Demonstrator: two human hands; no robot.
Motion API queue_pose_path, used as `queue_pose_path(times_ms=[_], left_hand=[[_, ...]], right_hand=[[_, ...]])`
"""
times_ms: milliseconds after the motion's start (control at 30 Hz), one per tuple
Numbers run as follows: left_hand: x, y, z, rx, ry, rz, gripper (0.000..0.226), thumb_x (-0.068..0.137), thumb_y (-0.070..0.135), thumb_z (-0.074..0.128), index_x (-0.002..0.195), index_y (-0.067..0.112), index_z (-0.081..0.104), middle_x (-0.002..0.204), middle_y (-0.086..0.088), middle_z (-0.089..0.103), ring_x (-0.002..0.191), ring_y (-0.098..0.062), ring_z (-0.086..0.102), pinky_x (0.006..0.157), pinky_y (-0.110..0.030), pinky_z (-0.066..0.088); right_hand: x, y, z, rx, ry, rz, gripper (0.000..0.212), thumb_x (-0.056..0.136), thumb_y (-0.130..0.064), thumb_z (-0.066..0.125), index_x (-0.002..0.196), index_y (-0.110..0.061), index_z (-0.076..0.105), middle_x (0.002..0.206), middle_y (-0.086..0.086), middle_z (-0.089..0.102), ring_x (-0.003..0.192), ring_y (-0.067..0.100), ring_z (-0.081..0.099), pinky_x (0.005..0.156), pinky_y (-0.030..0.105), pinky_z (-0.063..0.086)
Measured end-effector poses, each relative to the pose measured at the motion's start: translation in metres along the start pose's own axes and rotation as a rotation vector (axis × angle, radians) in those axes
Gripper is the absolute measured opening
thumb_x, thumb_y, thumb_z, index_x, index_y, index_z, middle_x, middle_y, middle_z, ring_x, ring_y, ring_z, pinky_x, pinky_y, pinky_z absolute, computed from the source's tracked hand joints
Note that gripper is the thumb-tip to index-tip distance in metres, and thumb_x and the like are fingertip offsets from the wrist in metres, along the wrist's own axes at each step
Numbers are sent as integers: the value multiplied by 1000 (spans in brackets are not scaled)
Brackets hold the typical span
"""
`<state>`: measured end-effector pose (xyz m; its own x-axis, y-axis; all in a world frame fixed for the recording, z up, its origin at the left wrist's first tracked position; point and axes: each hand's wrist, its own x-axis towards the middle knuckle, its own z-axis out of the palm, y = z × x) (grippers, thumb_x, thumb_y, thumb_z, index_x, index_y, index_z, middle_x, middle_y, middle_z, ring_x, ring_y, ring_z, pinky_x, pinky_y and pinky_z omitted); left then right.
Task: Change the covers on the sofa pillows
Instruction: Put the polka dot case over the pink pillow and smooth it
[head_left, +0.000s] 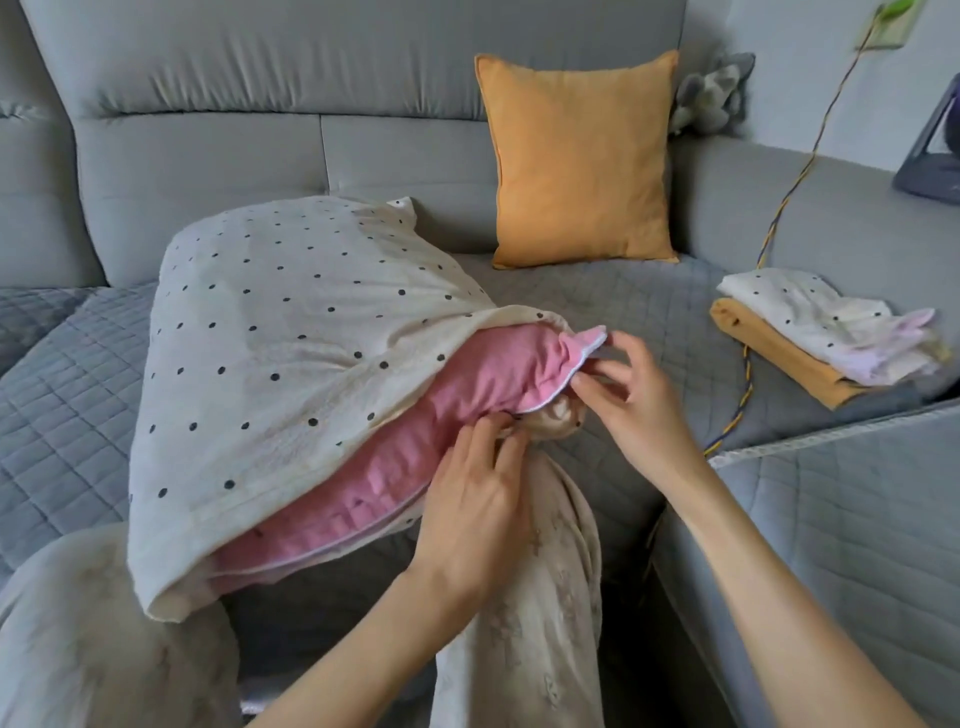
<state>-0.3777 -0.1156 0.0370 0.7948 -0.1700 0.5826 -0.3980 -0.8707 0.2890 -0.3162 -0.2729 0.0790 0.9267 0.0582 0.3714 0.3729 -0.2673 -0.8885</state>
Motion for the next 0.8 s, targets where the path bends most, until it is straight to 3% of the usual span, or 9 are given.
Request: queue_pose_path(times_ms=[100,200,367,433,500,567,667,733,800], left_hand=[[5,6,1,61,57,-57,38,71,1,56,108,5,60,104,-11,57,86,-27,55,73,-38,50],[16,7,-1,47,69,-97,22,75,17,46,93,11,57,85,-3,58,70,-23,58,63,-34,47],[28,-1,1,128,-26,-116,23,77,30,44,64,14,54,57,-3,58,46,-24,56,51,-31,44],[25,1,1,135,-31,-97,27,76,33,42,62,15,58,58,-1,59,53,-23,58,56,-32,44],[14,10,0,95,-40,-27,21,74,34,44,69,20,59,70,3,57,69,-22,56,63,-35,41],[1,21,0,-36,-59,52,11,77,33,48,74,23,51,83,3,51,83,-20,47,72,-38,38],[-4,23,-11,-268,-100,87,12,84,32,50,80,25,40,84,8,43,77,-8,38,72,-26,32],[1,19,-24,-327,-120,112,17,86,29,49,75,20,39,73,12,37,65,-6,34,59,-26,35],[7,18,-36,-324,-117,117,25,87,28,50,69,20,36,65,14,31,57,-6,32,53,-29,37]], right_hand=[[9,-1,-4,-72,-75,-56,40,86,-9,64,109,-39,49,101,-12,65,93,-5,62,80,15,47],[18,-8,-6,-205,-167,-152,36,87,-4,61,92,-40,60,94,-23,63,90,-12,59,80,10,43],[19,-22,-2,-162,-311,-144,29,90,-7,57,104,-32,63,90,-22,64,89,-13,59,79,5,41],[17,-26,-1,-124,-390,-110,30,95,-12,51,108,-37,60,80,-6,66,78,0,60,73,16,44],[17,-26,-1,-132,-451,-47,27,97,-21,47,113,-39,60,106,18,67,102,26,63,89,41,48],[14,-25,0,-138,-498,9,33,97,-34,44,119,-18,63,124,22,58,118,32,53,102,50,38],[7,-23,-2,-119,-511,33,51,92,-53,36,110,-17,67,121,3,64,118,9,55,107,34,38],[0,-28,-5,-156,-514,-8,46,89,-49,29,110,-28,65,114,-27,57,113,-16,47,101,8,33],[-5,-27,-9,-223,-513,-57,52,90,-47,27,109,-21,68,103,-35,56,107,-21,48,90,0,30]])
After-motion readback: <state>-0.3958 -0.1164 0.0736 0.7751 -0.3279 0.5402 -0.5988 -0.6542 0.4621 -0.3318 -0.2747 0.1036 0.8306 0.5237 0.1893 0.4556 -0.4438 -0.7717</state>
